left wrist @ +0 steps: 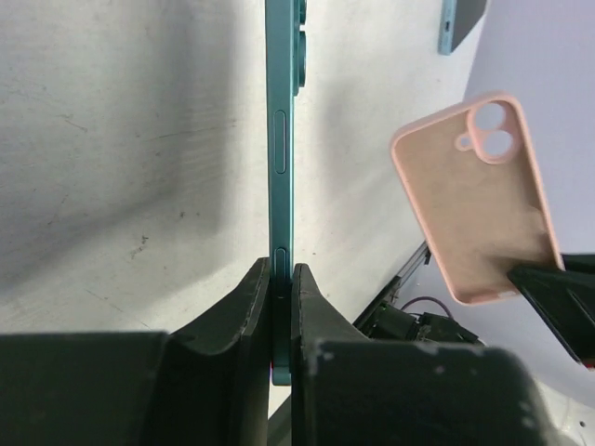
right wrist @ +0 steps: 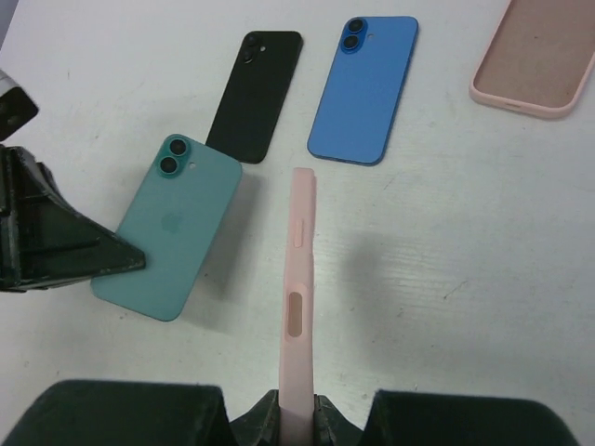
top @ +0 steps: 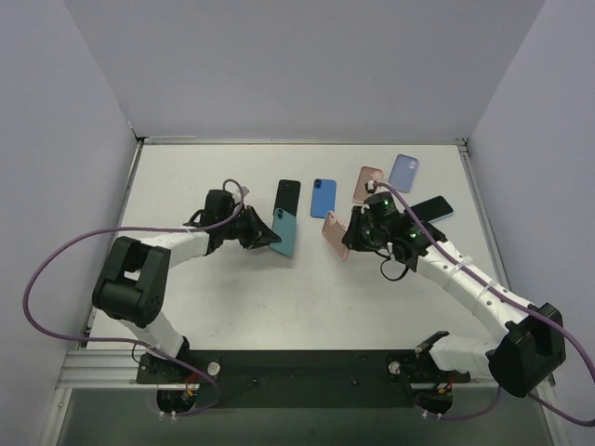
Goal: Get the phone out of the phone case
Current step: Place the phone at the center of the board.
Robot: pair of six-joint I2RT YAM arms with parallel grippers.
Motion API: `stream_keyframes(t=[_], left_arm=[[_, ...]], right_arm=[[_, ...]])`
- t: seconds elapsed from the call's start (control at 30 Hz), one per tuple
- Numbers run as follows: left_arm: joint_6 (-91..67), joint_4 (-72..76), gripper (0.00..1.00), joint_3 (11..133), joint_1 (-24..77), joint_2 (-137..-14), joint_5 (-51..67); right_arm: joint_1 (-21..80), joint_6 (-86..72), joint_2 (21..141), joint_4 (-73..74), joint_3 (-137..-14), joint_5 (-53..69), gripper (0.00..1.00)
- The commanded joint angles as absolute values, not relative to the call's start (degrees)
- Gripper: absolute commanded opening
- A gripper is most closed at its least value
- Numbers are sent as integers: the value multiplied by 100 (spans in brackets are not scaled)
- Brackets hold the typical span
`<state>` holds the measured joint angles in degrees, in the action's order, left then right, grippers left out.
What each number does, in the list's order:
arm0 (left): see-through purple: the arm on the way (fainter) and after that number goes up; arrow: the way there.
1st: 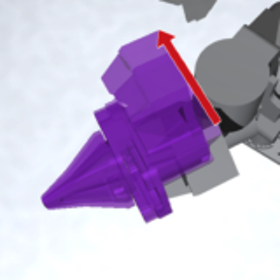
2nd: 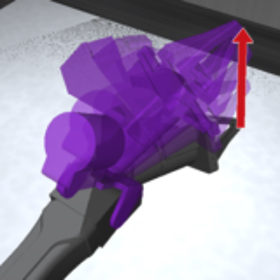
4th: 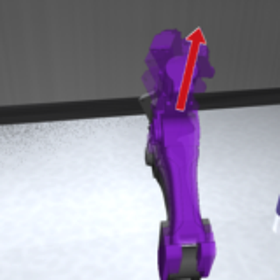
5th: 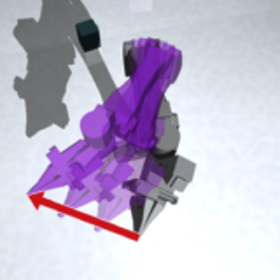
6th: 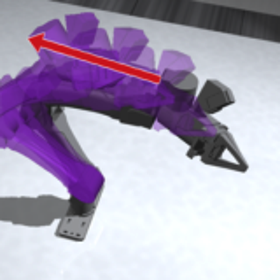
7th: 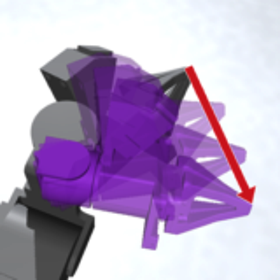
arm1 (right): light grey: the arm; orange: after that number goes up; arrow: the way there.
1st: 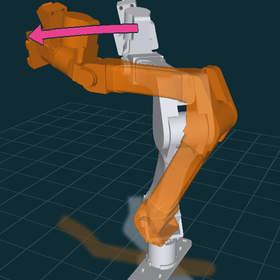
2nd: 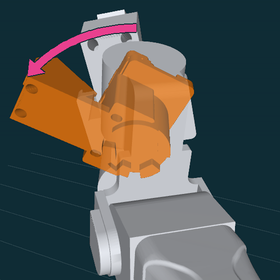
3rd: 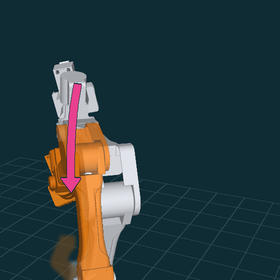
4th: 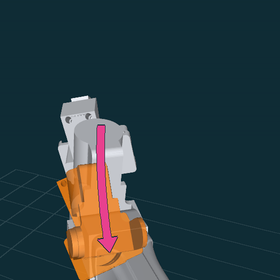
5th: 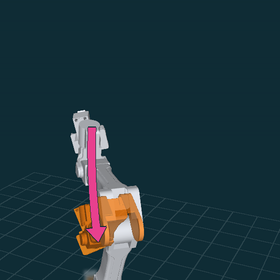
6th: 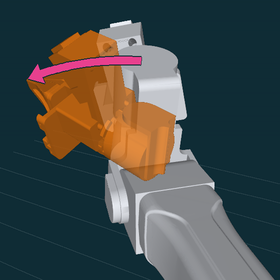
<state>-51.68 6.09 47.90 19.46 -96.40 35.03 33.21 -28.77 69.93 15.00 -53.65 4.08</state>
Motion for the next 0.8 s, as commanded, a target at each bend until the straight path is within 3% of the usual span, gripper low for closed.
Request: stream_keyframes(t=[0.0,0.3,0.77], left_arm=[[-4984,765,0,5027,1697,-8957,4025],[-4263,194,0,6151,555,-9711,4368],[-4386,422,0,7040,290,-11417,4412]], right_arm=[[2998,-3278,6873,1389,-5344,474,0],[1531,-4042,7136,230,-5335,1397,0],[-782,-5071,8797,-896,-6379,1732,0]])
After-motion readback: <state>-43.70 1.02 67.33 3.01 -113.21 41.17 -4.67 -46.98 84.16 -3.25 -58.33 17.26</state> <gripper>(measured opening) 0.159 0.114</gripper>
